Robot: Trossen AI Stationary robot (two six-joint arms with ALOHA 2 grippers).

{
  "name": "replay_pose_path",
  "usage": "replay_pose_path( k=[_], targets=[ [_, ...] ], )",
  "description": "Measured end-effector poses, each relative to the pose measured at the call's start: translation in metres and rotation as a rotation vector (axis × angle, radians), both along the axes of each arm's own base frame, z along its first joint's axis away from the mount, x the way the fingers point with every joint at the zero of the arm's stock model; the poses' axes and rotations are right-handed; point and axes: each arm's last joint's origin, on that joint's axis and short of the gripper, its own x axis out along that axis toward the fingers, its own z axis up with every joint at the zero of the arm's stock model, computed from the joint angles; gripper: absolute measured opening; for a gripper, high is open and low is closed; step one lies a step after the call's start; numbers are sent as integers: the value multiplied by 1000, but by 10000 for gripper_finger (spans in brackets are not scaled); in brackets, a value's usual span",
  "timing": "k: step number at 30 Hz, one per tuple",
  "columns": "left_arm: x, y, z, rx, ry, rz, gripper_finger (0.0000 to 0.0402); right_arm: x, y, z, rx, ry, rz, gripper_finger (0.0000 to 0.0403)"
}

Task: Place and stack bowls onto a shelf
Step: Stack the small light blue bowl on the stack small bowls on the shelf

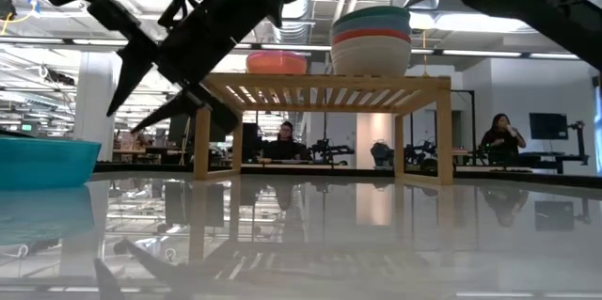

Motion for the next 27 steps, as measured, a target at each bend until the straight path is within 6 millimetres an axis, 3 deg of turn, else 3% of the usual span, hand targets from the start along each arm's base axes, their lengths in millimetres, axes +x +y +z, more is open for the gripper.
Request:
replay_pose_path(
  k=[8, 16, 22, 27],
  targets=[
    [0, 1, 0, 15, -7, 16, 147, 3, -8, 4, -57, -41, -8, 159],
    [2, 0, 0, 2, -4, 27, 147, 13, -4, -25, -76, -72, 17, 162],
    [5, -2, -3, 5, 20, 21, 147, 16, 5, -41, -95, -70, 62, 203],
    [9, -4, -9, 35, 99, 21, 147, 16, 7, -39, -115, -82, 79, 248]
  ],
)
